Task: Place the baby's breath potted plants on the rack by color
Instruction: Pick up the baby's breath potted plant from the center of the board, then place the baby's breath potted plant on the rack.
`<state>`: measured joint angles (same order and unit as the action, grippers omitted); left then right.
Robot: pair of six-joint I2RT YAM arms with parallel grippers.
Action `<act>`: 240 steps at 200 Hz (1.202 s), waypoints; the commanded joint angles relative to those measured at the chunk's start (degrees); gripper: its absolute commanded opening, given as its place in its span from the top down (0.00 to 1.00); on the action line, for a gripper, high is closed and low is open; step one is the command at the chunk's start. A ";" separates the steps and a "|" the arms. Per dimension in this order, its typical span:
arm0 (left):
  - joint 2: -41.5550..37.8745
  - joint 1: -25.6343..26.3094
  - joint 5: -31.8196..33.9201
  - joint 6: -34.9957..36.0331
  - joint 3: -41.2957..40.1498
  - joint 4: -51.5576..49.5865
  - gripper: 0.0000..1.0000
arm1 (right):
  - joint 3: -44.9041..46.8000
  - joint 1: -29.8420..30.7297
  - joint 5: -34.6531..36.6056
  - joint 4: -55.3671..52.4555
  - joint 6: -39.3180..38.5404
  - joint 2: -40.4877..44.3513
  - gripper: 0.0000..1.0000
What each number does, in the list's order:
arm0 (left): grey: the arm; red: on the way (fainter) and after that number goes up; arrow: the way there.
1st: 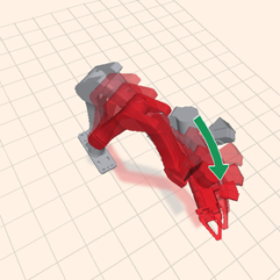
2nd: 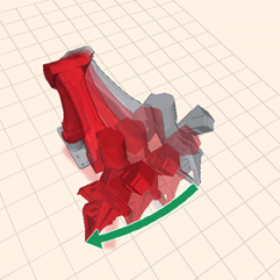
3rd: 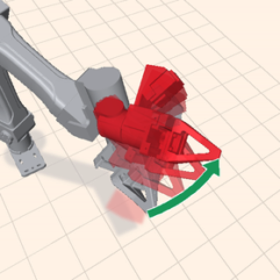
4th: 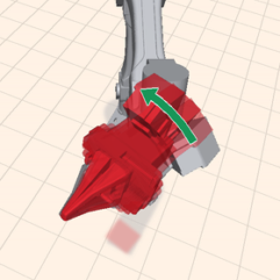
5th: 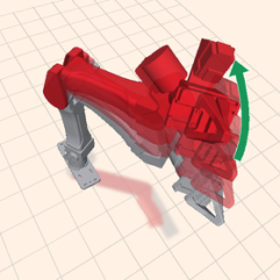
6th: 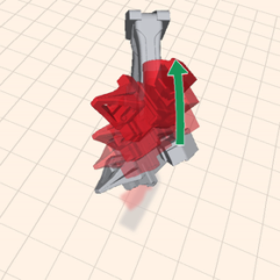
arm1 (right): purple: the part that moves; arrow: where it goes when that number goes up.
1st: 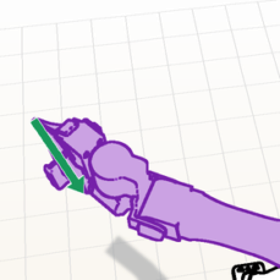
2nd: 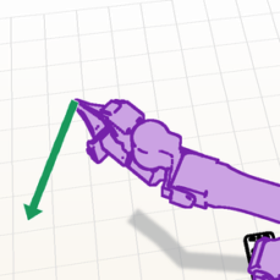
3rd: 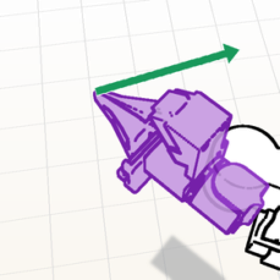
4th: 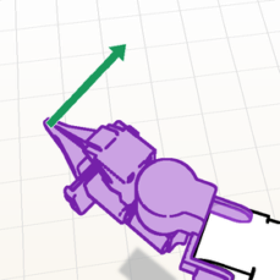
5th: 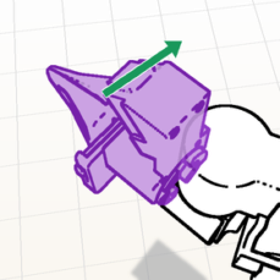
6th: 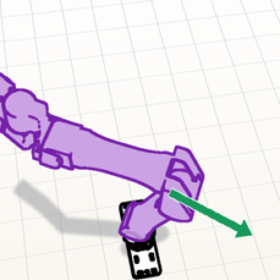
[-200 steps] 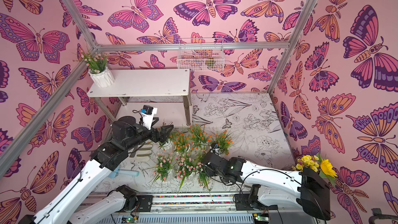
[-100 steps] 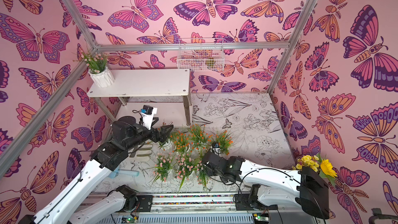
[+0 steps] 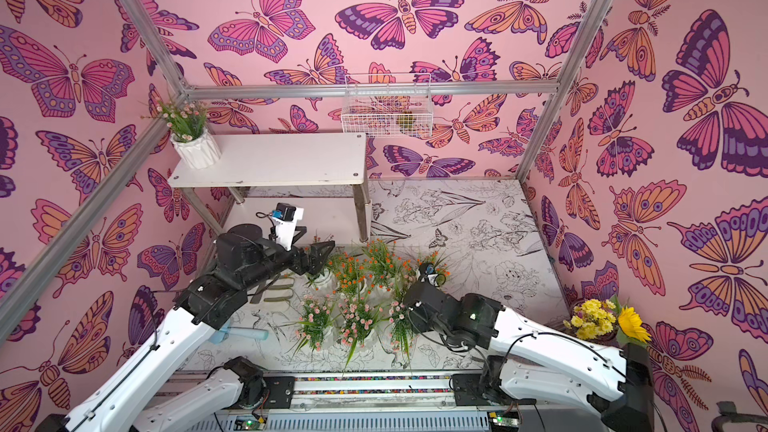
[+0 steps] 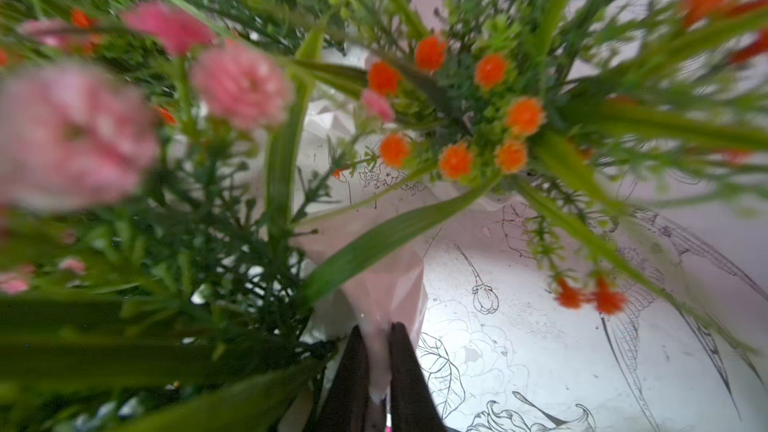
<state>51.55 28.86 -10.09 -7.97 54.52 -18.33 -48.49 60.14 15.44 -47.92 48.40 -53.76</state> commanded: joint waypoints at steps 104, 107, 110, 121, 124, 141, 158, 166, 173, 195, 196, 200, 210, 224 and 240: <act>3.39 6.49 -9.41 6.76 -1.88 7.97 0.00 | -25.73 -24.96 -22.84 -8.17 -19.96 -4.75 0.99; 3.58 6.93 -9.47 7.27 -1.81 8.30 0.00 | -26.34 -25.30 -23.32 -8.21 -20.25 -5.30 0.99; 3.84 7.38 -9.43 7.73 -1.83 8.64 0.00 | -26.94 -25.59 -23.72 -8.29 -20.54 -5.78 0.99; 4.78 8.95 -9.25 9.23 -1.53 9.40 0.00 | -28.83 -26.59 -24.97 -8.41 -21.34 -7.47 0.99; 5.02 9.35 -9.29 9.59 -1.49 9.53 0.00 | -29.33 -26.76 -25.30 -8.39 -21.55 -7.85 0.99; 6.22 11.28 -10.21 11.39 -1.26 10.76 0.00 | -32.14 -27.41 -26.55 -8.75 -22.68 -10.32 0.99; 7.30 13.06 -9.66 12.85 -1.44 12.24 0.00 | -34.30 -27.70 -27.81 -8.91 -23.43 -12.53 0.99; 7.88 13.80 -8.99 13.21 -1.44 13.16 0.00 | -35.02 -27.79 -28.28 -8.94 -23.67 -13.41 0.99; 8.41 14.38 -8.61 13.61 -1.44 13.95 0.00 | -35.51 -27.76 -28.72 -8.76 -23.79 -14.12 0.99; 10.35 15.81 -7.82 14.29 -0.72 15.75 0.00 | -36.73 -27.79 -29.63 -8.49 -24.14 -15.83 0.99; 10.47 15.80 -7.87 14.34 -0.68 15.81 0.00 | -36.79 -27.79 -29.65 -8.45 -24.14 -15.89 0.99; 10.77 16.02 -7.92 14.38 -0.44 15.96 0.00 | -36.97 -27.74 -29.76 -8.40 -24.23 -16.09 0.99; 11.86 16.39 -8.12 14.30 0.09 16.39 0.00 | -37.20 -27.82 -30.05 -8.19 -24.23 -16.57 0.99; 13.16 16.73 -8.36 13.71 0.59 17.48 0.00 | -37.24 -27.82 -30.34 -7.81 -24.18 -16.91 0.99; 14.63 17.05 -9.24 12.67 1.08 18.87 0.00 | -36.86 -27.79 -30.69 -7.08 -23.93 -17.08 1.00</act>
<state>64.66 45.34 -18.24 4.97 54.06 -3.14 -83.11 32.71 -12.99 -57.91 25.06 -71.16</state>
